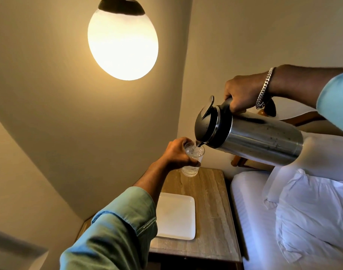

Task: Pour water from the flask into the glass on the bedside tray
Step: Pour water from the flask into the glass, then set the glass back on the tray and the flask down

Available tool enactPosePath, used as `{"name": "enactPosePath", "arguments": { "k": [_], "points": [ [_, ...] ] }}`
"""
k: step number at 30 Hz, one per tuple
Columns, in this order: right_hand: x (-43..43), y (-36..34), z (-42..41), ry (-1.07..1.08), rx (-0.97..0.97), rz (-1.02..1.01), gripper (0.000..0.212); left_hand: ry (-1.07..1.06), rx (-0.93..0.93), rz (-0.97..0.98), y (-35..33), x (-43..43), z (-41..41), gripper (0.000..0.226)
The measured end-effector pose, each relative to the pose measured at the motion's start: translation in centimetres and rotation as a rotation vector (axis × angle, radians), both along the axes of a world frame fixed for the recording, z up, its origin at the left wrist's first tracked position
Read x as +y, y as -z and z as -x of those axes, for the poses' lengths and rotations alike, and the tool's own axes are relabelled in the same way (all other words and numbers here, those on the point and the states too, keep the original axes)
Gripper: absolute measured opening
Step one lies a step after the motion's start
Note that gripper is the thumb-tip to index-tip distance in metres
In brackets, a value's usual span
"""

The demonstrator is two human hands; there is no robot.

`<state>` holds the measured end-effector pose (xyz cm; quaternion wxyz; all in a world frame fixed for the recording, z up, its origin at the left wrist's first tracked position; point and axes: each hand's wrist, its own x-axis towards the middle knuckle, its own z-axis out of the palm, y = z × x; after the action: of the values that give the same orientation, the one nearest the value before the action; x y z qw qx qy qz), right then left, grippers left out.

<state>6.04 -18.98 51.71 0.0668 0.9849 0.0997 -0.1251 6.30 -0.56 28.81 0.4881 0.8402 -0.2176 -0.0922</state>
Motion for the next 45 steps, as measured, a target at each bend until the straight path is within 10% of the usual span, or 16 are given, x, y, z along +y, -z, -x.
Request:
{"name": "enactPosePath", "arguments": {
  "k": [22,45],
  "points": [
    [-8.3,18.2,11.2,0.453,-0.426,-0.876,0.011,-0.226,-0.001,0.006,2.6,-2.4,2.8,0.068],
    [-4.4,49.0,14.6,0.999,-0.889,-1.068,0.017,-0.542,0.274,-0.020,30.8,-1.2,6.3,0.071]
  ]
}}
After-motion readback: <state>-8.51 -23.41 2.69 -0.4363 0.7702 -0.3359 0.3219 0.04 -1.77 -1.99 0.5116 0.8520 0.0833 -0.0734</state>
